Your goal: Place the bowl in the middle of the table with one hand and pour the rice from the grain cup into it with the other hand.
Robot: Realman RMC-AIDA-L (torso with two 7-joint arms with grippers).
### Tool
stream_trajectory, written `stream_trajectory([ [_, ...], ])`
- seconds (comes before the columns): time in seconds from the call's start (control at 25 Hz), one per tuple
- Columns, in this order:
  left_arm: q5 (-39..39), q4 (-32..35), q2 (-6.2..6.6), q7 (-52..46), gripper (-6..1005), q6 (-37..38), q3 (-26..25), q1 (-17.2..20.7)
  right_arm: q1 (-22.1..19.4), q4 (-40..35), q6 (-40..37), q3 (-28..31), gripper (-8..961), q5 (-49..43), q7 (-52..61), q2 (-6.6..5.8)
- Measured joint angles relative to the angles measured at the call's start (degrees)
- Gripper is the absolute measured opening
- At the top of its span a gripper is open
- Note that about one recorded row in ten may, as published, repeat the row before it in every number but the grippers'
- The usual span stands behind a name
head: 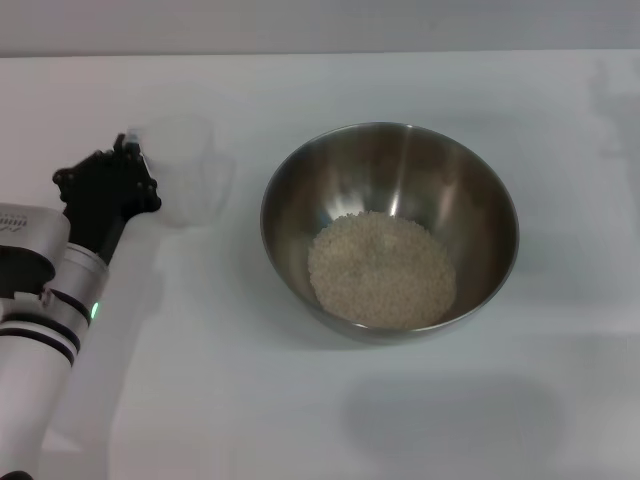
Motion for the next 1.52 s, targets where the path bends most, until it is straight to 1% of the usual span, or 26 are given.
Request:
stream_trajectory([
  [0.08,0.0,-0.3,0.0,-0.1,61,-1.8,0.1,0.2,0.0,0.0,0.0,0.0,477,0.0,0.0,0.09],
  [0.4,0.0,-0.5,0.0,-1.0,84,-2.3,0.3,0.2,-0.1,0.0,-0.3,0.0,478,0.0,0.0,0.17],
  [0.48,0.1,0.1,0.0,-4.6,90,-2.3,0.5,0.2,-0.1,0.0,-0.4,0.0,478,0.0,0.0,0.17],
  [0.52,0.1,0.1,0.0,-4.6,93,-2.3,0.5,0.2,-0.1,0.0,-0.4,0.0,478,0.0,0.0,0.17],
  [0.56,0.4,0.8,0.07,-7.8,96,-2.4,0.7,0.1,-0.1,0.0,-0.4,0.0,478,0.0,0.0,0.17],
  [0.72,0.9,1.4,0.27,-11.0,108,-2.4,1.0,0.2,-0.2,0.0,-0.4,0.0,477,0.0,0.0,0.17],
  [0.88,1.2,1.3,0.41,-12.4,120,-2.0,1.2,1.4,-0.2,0.0,-0.5,0.0,477,0.0,0.0,0.17],
  [0.92,1.2,1.2,0.43,-12.4,158,-1.9,1.2,1.7,-0.2,0.0,-0.5,0.0,477,0.0,0.0,0.14],
  [0.96,1.3,0.9,0.47,-12.4,197,-1.2,1.4,2.9,-0.2,0.0,-0.5,0.0,477,0.0,0.0,0.11],
  [1.04,1.3,0.8,0.49,-12.5,274,-0.7,1.5,3.4,-0.2,0.0,-0.5,0.0,477,0.0,0.0,0.07],
  [1.12,1.6,0.6,0.53,-12.5,359,1.5,2.1,4.8,-0.2,0.0,-0.5,0.0,477,0.0,0.0,0.04],
  [1.16,2.1,0.4,0.51,-12.7,407,5.8,2.9,6.8,-0.2,0.0,-0.5,0.0,478,0.0,0.0,0.03],
  [1.2,2.1,0.4,0.51,-12.7,454,5.8,2.9,6.8,-0.2,0.0,-0.5,0.1,478,0.0,0.0,0.03],
  [1.24,2.3,0.4,0.45,-12.8,502,9.0,3.4,8.1,-0.2,0.0,-0.5,0.1,478,0.0,0.0,0.03],
  [1.28,2.4,0.5,0.41,-12.9,549,10.7,3.7,8.8,-0.3,0.0,-0.4,0.2,478,0.0,0.0,0.04],
  [1.4,2.5,1.0,0.26,-13.1,724,19.1,4.3,10.7,-1.3,0.2,-0.3,0.3,478,0.0,0.0,0.29],
  [1.52,2.7,1.8,0.18,-12.8,724,25.3,4.4,10.3,-2.5,0.8,-0.2,0.3,478,0.1,0.0,1.08],
])
